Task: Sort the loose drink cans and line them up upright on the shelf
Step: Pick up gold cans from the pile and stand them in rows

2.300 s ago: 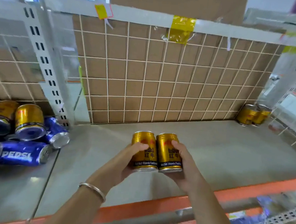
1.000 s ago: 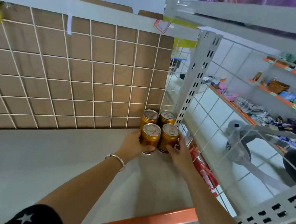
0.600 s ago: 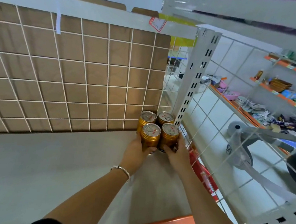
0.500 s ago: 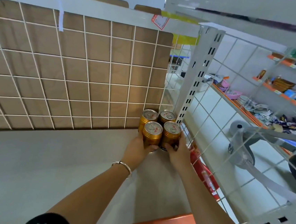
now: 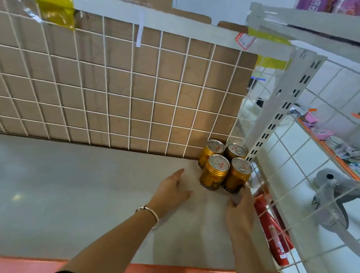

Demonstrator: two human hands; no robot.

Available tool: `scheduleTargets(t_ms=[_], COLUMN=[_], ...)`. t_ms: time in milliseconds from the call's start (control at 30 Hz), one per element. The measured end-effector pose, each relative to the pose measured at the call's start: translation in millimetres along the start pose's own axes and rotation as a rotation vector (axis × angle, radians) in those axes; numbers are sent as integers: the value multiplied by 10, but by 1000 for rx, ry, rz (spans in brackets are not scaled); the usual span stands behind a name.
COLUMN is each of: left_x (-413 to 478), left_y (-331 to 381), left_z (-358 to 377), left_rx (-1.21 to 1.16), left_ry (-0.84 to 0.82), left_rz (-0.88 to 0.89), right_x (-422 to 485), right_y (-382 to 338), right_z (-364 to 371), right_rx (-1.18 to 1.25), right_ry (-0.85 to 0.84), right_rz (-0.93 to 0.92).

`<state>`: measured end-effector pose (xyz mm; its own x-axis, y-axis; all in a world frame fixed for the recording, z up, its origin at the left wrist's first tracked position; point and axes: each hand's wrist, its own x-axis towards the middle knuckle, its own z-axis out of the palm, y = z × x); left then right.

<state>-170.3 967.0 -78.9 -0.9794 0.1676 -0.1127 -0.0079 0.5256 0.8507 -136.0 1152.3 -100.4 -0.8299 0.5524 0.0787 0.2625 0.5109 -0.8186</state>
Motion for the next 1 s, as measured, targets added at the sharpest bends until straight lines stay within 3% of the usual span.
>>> scheduleTargets(t_ms=[267,433,600,833,1000], left_x=[-402,-798,-1453,-2558,-3071], left_y=[-464,-929,-1481,-2166,-2686], left_z=[-625,-1409,-2228,-3176,-3488], left_rx=[-42,89,196,312,531], left_ry=[111,217,335,483,324], left_rz=[-51,-70,-96,-142,-71], right_x=[-423,-861,-1743,-3203,-3869], right_y=[-161,-589,-1249,-2036,-2184], right_z=[217,638,1398,2312,2731], right_rx=[35,27,34,-148,-325], right_ry=[119,-17,-282,-630,-541], right_rz=[131,76,-196,-544,-797])
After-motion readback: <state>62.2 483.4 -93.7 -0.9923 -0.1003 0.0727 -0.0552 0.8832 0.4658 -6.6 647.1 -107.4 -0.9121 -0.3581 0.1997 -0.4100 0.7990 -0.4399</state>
